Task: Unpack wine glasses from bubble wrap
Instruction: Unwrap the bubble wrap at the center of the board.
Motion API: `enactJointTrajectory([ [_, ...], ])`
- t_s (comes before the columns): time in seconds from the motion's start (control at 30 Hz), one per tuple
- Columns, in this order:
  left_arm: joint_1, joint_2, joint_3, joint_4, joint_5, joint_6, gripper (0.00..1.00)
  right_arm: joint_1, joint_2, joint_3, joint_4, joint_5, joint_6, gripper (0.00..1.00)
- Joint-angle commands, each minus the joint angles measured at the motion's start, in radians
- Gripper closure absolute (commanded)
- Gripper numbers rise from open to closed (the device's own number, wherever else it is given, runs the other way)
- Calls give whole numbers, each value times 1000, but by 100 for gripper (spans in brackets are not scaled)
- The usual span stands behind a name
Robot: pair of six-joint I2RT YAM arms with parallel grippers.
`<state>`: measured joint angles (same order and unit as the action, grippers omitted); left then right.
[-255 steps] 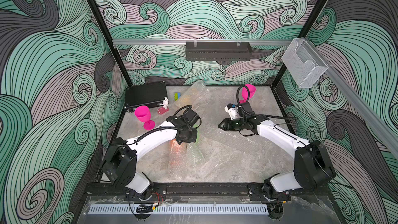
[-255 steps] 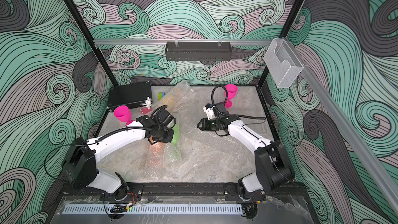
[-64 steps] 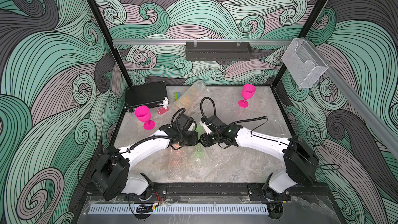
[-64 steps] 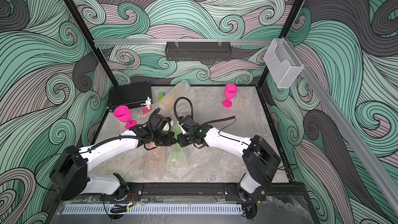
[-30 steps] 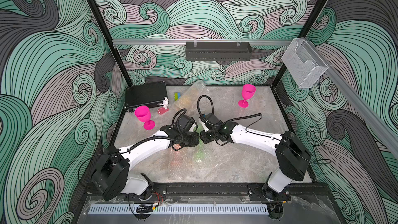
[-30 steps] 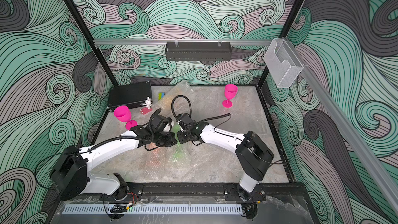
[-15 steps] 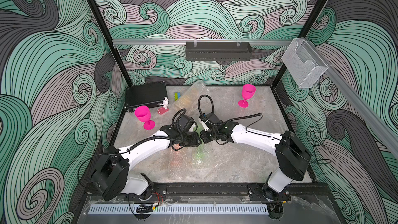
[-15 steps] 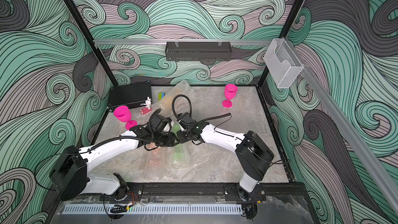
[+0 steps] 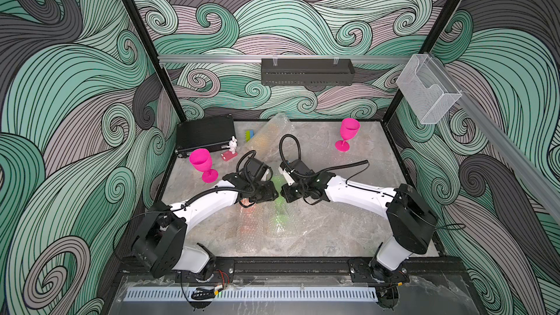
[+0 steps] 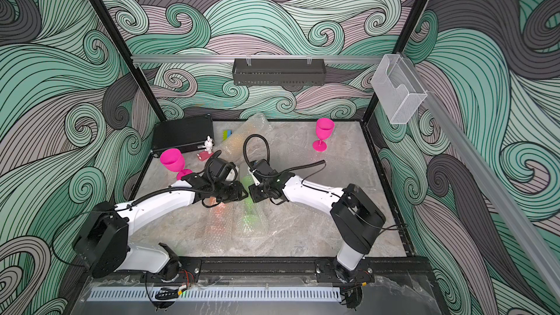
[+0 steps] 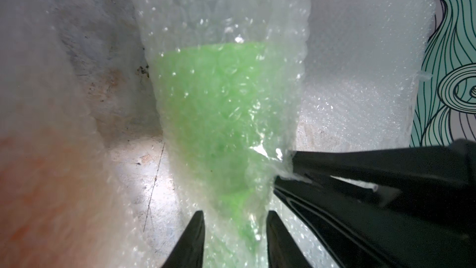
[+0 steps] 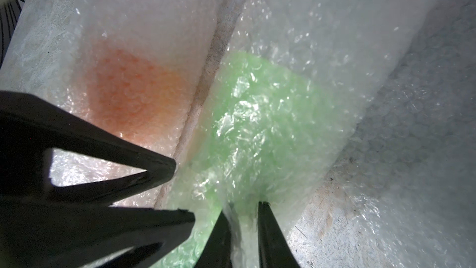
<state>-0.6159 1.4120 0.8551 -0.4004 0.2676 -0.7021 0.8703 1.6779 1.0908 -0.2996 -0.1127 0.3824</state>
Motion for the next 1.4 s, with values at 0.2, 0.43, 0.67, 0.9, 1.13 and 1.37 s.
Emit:
enactJointTrajectory([
  [0.2, 13, 54, -24, 68, 28, -27, 72, -5, -21, -17, 10, -7, 12, 79],
  [0.43, 13, 30, -37, 90, 40, -37, 85, -5, -28, -24, 24, 18, 18, 73],
  [0.67, 12, 34, -45, 109, 53, -50, 95, -5, -53, -42, 43, 68, 20, 67],
  [0.9, 12, 38, -30, 102, 70, -50, 95, -4, -20, -23, 58, 71, 19, 62],
  [1.13, 12, 34, -15, 88, 74, -52, 95, 4, -6, -9, 56, 66, 15, 57],
  [1.37, 9, 33, -1, 77, 79, -51, 95, 7, 26, -16, 65, 73, 22, 56],
])
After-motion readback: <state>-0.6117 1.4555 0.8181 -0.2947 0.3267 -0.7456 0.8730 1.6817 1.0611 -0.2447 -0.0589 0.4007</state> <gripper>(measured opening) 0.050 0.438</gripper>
